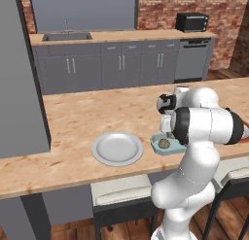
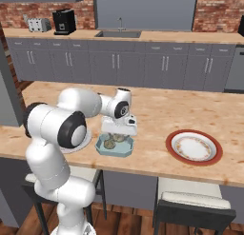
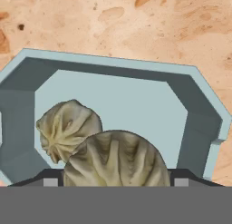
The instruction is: Place two dumplings into each of the tupperware containers and then place the containers in the fridge.
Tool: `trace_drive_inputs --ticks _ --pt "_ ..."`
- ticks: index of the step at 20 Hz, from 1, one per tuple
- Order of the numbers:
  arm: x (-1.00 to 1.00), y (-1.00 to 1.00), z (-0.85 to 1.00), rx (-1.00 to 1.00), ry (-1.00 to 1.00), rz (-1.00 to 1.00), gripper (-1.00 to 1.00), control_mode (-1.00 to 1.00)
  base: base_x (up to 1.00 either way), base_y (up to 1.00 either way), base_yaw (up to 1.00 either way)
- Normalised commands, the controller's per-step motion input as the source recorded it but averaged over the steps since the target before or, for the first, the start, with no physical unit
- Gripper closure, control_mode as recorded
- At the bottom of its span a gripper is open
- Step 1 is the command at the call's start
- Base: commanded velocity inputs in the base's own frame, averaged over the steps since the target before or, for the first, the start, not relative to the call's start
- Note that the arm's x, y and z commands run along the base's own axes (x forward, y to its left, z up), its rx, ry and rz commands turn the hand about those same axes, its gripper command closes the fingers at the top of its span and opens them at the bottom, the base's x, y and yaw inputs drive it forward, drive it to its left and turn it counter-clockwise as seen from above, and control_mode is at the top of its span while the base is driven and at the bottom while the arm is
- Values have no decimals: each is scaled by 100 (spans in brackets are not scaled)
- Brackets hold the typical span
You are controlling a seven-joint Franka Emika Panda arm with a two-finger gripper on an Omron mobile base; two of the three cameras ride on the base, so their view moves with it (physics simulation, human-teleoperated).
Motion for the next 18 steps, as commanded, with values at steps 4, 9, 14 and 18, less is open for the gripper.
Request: trace_drive_inputs --ticks 4,9,14,18 --pt "15 -21 -22 0 3 0 100 -100 0 0 0" --pt "0 0 -50 0 0 0 100 -100 0 0 0" --pt "0 0 -40 0 0 0 100 -100 0 0 0" --pt "0 0 -10 0 0 0 -100 -100 0 0 0"
